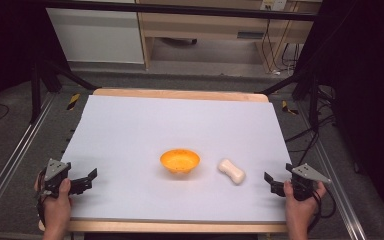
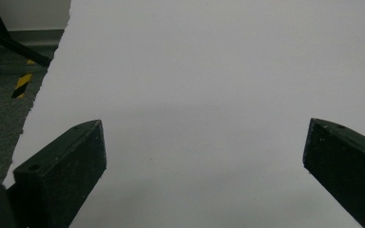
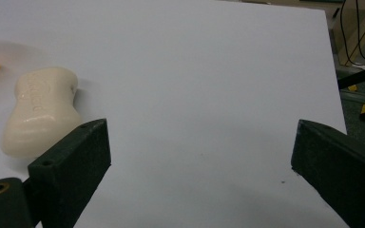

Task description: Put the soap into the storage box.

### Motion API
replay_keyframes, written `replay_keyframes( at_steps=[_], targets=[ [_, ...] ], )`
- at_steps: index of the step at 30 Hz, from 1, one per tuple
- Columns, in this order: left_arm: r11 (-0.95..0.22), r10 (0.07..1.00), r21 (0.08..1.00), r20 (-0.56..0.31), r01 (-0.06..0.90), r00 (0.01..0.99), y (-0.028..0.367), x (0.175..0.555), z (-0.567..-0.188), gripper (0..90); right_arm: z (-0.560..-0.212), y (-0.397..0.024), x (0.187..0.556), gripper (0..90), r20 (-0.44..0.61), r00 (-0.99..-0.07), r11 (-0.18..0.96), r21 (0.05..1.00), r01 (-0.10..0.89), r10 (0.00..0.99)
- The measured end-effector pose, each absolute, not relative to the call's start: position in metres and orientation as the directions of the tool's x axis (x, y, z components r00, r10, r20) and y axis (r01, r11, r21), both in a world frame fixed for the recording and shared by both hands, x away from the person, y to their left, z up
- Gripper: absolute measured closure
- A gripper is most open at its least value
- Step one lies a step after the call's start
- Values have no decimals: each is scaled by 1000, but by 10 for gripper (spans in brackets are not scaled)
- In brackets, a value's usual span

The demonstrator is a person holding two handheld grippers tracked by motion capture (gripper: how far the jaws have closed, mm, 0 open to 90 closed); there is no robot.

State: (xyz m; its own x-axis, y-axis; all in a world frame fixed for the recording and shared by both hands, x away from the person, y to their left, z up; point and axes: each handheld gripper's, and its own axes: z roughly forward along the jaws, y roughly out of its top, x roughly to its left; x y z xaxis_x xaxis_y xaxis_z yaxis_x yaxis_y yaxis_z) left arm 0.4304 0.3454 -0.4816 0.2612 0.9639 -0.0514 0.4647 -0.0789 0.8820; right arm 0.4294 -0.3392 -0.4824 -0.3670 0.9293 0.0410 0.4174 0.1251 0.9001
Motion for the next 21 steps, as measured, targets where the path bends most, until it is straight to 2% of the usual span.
replay_keyframes(
  at_steps=[9,13,21],
  targets=[
    [-75,964,882,-56,466,261,346,430,-481,0,-482,-333,431,48,5,-360,167,880,444,933],
    [-78,964,881,-54,467,261,346,430,-482,0,-482,-326,434,46,-43,-395,242,849,470,918],
    [-90,964,880,-40,467,262,344,430,-482,0,-475,-320,439,55,-60,-394,261,838,479,917]
  ],
)
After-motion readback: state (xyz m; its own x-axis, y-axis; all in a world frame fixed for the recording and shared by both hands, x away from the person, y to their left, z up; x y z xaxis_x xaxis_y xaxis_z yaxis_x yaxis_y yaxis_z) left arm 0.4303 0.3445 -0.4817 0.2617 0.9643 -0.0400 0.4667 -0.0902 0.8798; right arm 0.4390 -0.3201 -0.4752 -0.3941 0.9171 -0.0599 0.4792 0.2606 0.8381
